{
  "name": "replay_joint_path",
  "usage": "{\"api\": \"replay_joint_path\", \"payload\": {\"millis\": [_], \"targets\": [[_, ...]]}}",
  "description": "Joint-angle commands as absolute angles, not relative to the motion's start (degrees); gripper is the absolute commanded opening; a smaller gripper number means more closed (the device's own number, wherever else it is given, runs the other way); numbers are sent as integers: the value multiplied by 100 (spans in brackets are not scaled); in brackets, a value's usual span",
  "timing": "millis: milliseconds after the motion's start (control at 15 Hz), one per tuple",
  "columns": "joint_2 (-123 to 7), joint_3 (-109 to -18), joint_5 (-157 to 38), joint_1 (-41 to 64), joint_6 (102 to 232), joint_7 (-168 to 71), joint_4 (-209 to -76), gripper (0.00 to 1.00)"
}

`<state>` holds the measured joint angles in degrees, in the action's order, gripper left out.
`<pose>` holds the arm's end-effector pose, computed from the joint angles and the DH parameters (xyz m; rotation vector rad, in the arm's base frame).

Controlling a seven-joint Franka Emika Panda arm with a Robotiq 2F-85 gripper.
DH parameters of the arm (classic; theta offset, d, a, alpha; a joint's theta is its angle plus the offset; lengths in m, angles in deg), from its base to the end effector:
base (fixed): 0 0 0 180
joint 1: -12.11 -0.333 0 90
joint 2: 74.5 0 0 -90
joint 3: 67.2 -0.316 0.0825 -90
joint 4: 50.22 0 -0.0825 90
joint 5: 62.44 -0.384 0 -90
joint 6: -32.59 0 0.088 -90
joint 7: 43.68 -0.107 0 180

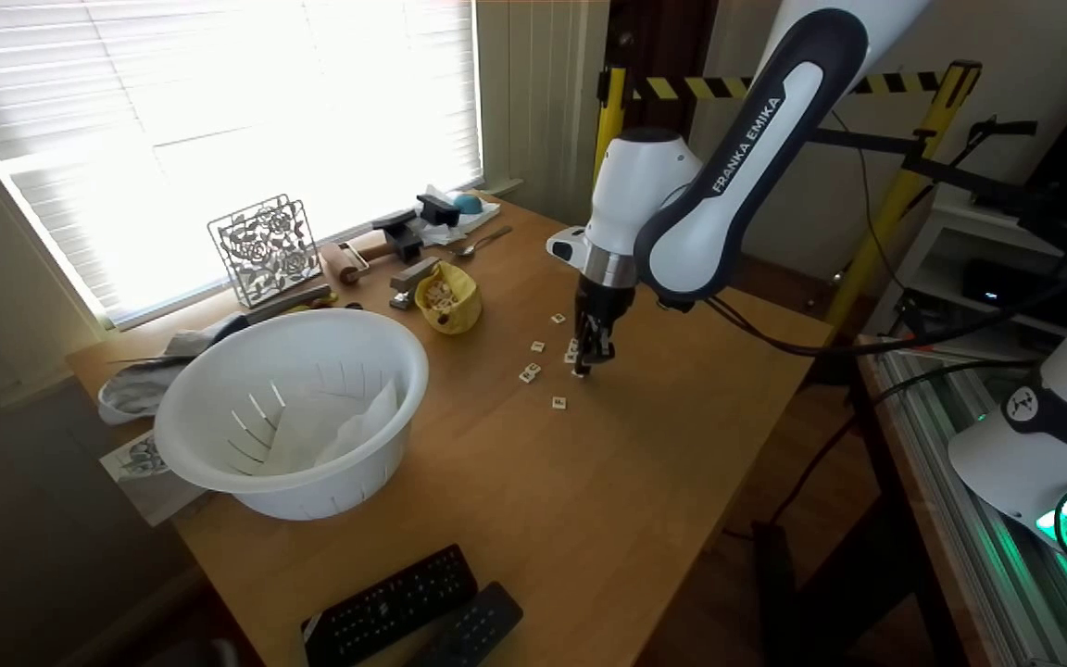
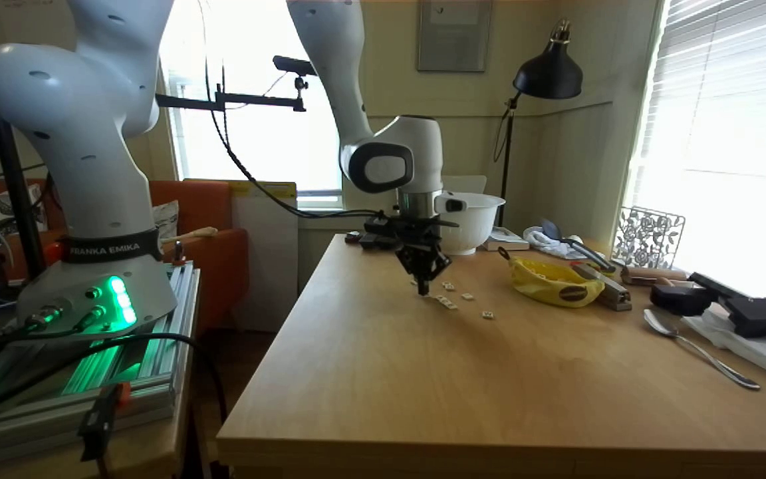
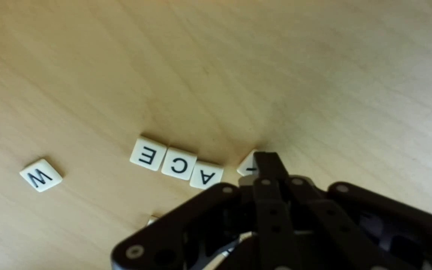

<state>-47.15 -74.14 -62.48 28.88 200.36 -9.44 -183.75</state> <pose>0.5159 -0.0860 0.1462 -3.0649 -0.6349 -0.2118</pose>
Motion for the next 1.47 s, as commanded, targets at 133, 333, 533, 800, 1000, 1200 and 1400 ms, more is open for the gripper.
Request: {"api": "replay_joint_path", "payload": {"millis": [133,333,533,800,1000,1200,1400], "targets": [[-4624,-7322,-6124,2819,20157,-1377,-18405,0],[-4601,-7301,-6142,2771,20213,-1668,-18422,0],[-4572,-7207,-6169,2658,20241,-2025,-18419,0],[-4544,-7014,-6190,2435,20235,-2578,-18391,0],[-4526,-6792,-6194,2179,20217,-3065,-18364,0],[-4502,-6582,-6196,1920,20220,-3516,-18349,0],[-4484,-6396,-6206,1687,20228,-3920,-18334,0]]}}
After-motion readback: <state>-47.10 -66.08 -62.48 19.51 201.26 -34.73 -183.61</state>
